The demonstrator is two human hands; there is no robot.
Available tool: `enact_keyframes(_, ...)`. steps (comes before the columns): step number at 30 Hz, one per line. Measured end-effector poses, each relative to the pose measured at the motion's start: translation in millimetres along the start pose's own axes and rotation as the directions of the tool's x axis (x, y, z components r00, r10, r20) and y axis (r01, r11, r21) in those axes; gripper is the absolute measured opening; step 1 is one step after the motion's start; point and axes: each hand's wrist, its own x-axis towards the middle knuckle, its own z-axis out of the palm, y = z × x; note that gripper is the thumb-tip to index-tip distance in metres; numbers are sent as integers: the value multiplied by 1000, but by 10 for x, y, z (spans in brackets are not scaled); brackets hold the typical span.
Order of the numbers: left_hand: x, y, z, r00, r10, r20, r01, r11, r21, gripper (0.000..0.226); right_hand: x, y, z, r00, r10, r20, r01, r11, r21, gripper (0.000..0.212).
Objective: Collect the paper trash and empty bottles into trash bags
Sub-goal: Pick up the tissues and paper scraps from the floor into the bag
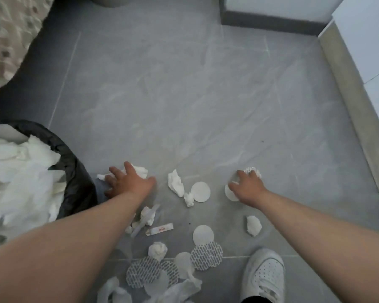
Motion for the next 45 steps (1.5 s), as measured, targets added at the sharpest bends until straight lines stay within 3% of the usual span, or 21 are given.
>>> enact_keyframes(3,80,-78,42,997,47,58,-49,998,41,82,-170,-173,298,995,-97,10,97,995,-25,64)
enact_keyframes(6,-62,-186,148,978,199,57,-204,975,93,69,-440,-337,525,970,-243,21,244,965,-96,65)
enact_keyframes(9,-303,-276,253,930,367,27,-366,915,172,57,-651,-391,690,918,-395,36,394,899,-189,56)
enact_keyframes(13,-543,-381,287,879,472,66,-475,854,214,50,-697,-287,693,862,-501,76,501,822,-271,57)
enact_keyframes(15,-613,-474,273,863,500,67,-501,835,227,59,-678,-231,615,865,-498,64,495,824,-277,63)
enact_keyframes(17,-668,-565,256,862,501,80,-501,816,288,86,-653,-191,568,874,-481,74,480,829,-286,84)
enact_keyframes(20,-742,-646,283,845,475,246,-534,768,353,120,-672,-213,579,863,-476,167,503,785,-362,111)
enact_keyframes(24,-903,-702,428,821,439,364,-561,740,372,127,-816,-285,732,850,-474,230,527,740,-418,123)
enact_keyframes(27,-983,-724,516,842,423,335,-534,735,417,107,-899,-316,847,841,-470,267,540,707,-456,118)
enact_keyframes(29,-1011,-743,539,832,484,271,-555,726,405,84,-924,-340,862,834,-482,269,551,689,-471,109)
enact_keyframes(35,-935,-764,459,773,598,211,-633,711,306,44,-885,-371,807,775,-593,218,623,658,-423,60)
enact_keyframes(40,-894,-686,430,803,579,144,-595,792,133,27,-823,-368,783,782,-596,182,614,685,-393,59)
enact_keyframes(45,-917,-638,384,822,562,93,-564,826,-12,19,-804,-344,786,847,-512,144,530,787,-316,64)
